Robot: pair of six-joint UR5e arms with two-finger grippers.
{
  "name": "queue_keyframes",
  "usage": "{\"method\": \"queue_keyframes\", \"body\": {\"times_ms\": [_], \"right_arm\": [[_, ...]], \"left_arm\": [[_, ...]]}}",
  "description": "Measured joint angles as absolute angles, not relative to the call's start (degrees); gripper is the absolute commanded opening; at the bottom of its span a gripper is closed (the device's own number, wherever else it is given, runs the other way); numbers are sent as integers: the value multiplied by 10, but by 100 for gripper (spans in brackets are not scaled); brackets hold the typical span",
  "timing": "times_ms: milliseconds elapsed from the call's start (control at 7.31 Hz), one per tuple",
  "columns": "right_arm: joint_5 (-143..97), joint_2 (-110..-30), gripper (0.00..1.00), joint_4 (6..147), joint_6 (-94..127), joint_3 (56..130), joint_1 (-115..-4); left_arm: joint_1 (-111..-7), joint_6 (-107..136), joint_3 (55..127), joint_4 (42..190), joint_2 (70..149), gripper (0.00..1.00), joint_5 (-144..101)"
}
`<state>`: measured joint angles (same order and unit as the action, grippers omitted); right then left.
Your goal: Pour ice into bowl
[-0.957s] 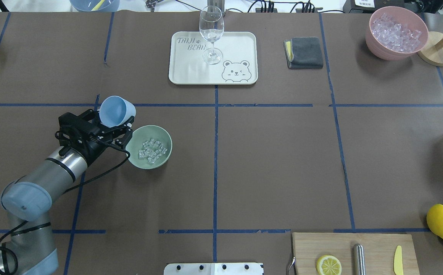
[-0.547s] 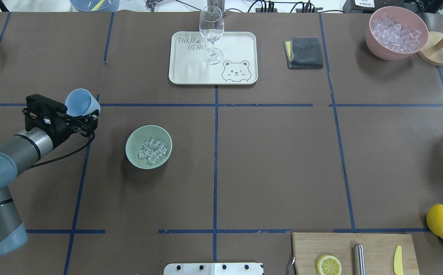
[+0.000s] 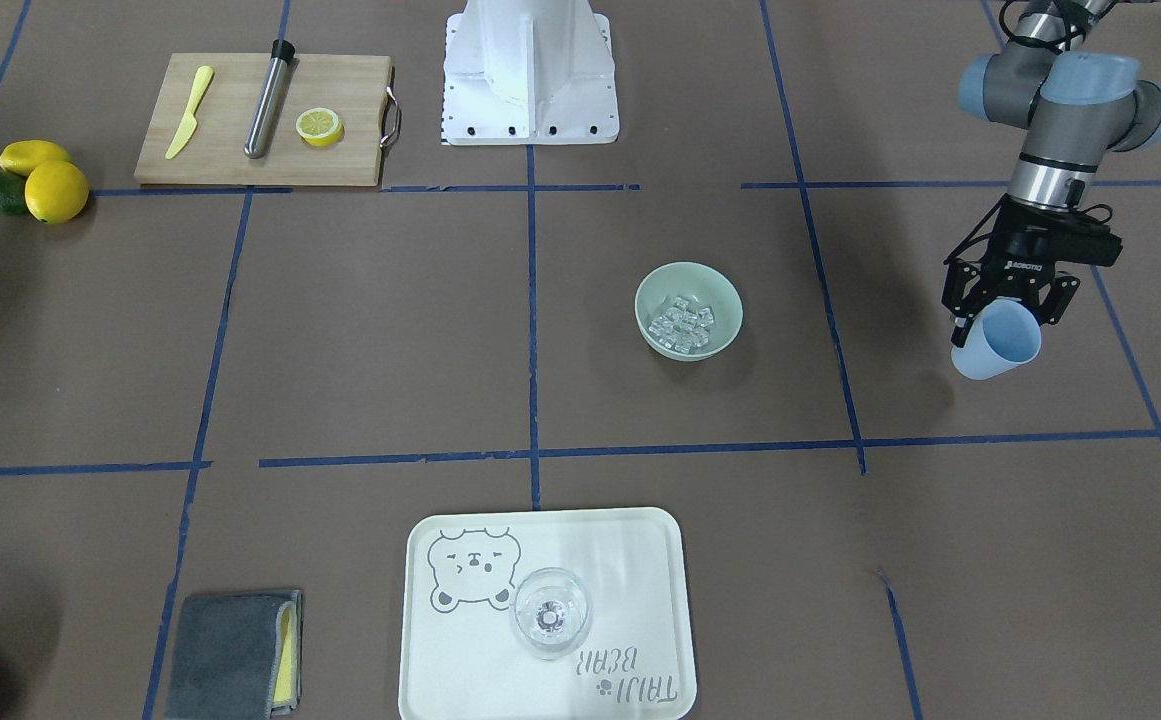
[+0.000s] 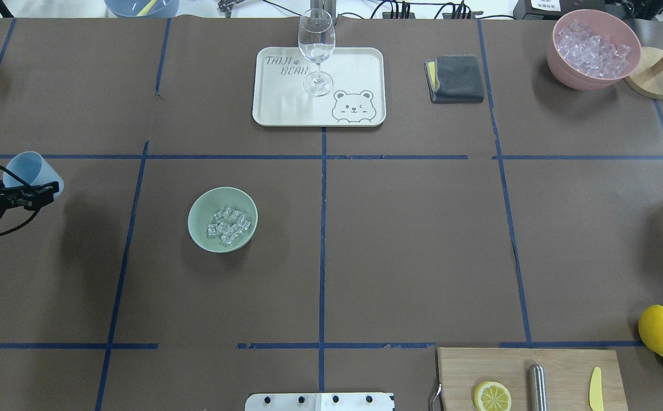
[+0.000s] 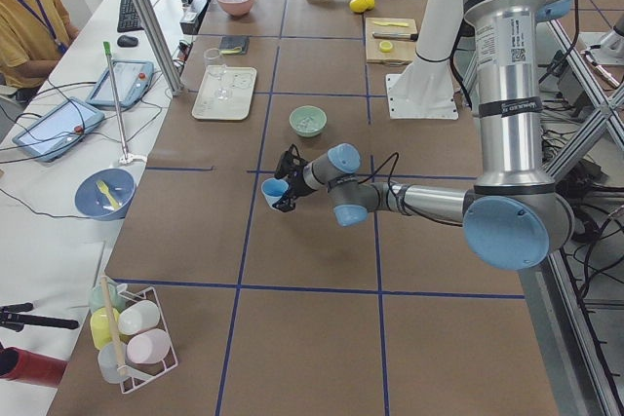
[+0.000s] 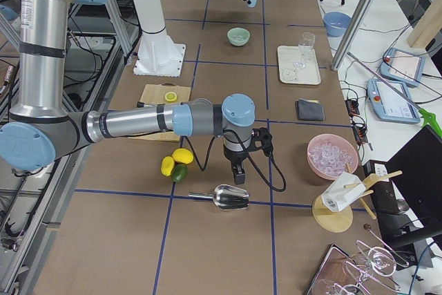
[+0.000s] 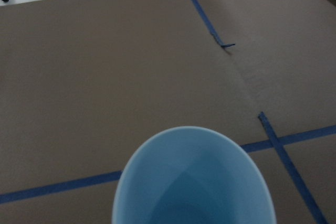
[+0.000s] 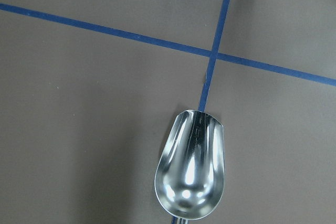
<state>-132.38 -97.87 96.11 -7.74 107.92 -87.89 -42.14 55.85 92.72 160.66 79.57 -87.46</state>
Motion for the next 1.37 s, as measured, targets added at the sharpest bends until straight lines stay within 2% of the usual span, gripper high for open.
{"method": "queue_keyframes", "body": {"times_ms": [273,410,684,820,1367], "right_arm": [[-1324,-979,100,961,-77,1080,-879],[-1324,-979,100,961,-77,1081,-879],[-1324,-980,100,961,-77,1082,-879],[-1325,-980,100,961,-77,1082,-879],[-1325,-979,100,962,-75,1083,-879]], "left_arm": [[-423,574,907,1651,775,0,-878],[-423,575,901,1656,773,8,-876],[-422,576,890,1658,772,62,-870],[-421,575,887,1658,772,100,-869],[-421,568,889,1659,772,100,-871]]}}
